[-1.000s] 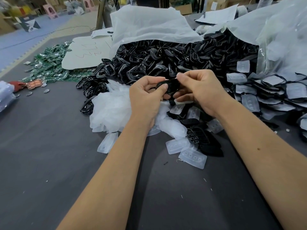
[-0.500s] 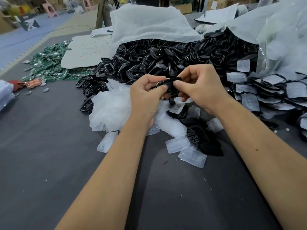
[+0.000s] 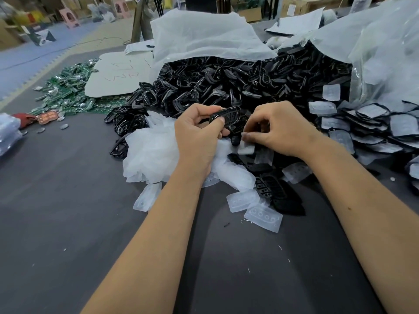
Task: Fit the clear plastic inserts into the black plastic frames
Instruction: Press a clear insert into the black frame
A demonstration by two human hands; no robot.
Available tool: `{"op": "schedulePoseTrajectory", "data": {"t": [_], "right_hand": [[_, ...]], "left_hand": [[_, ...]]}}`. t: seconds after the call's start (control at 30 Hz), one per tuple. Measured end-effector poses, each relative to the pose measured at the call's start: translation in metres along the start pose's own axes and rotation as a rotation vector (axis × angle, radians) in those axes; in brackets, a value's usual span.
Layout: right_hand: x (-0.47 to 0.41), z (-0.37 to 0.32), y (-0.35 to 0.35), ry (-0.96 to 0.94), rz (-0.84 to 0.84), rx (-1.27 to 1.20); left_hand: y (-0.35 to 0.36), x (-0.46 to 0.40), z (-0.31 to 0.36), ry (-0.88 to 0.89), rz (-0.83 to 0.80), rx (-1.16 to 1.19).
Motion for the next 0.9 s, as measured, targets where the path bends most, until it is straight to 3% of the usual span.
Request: {"op": "schedulePoseTrajectory", "data": {"t": [0.07, 0.17, 0.27, 0.5, 0.9], "right_hand": [[0.0, 0.0, -0.001, 0.02, 0.11, -0.081], [-0.002, 0.001, -0.003, 0.113, 0.264, -0.575], [-0.002, -0.004, -0.001, 0.172, 0.258, -0.913], [0.0, -0.012, 0.006, 0.234, 0.213, -1.045], [0.0, -0.014, 0.007, 0.239, 0.175, -1.038]], "left_hand": [[0.0, 0.0, 0.001, 0.001, 0.019, -0.007], [0.001, 0.0, 0.001, 0.013, 0.045, -0.037], [0.002, 0.0, 0.002, 0.019, 0.04, -0.061], [0.002, 0.0, 0.002, 0.004, 0.036, -0.064], [0.003, 0.0, 0.0, -0.025, 0.021, -0.023]]}}
Point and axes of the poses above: each hand's wrist, its own x-axis away from the middle knuckle, its own y-axis out of the palm, z = x × y, the point moved 3 cm from there along -x, towards the middle knuckle, and after that the axes turned 7 degrees about y, right-handed, at the moved point
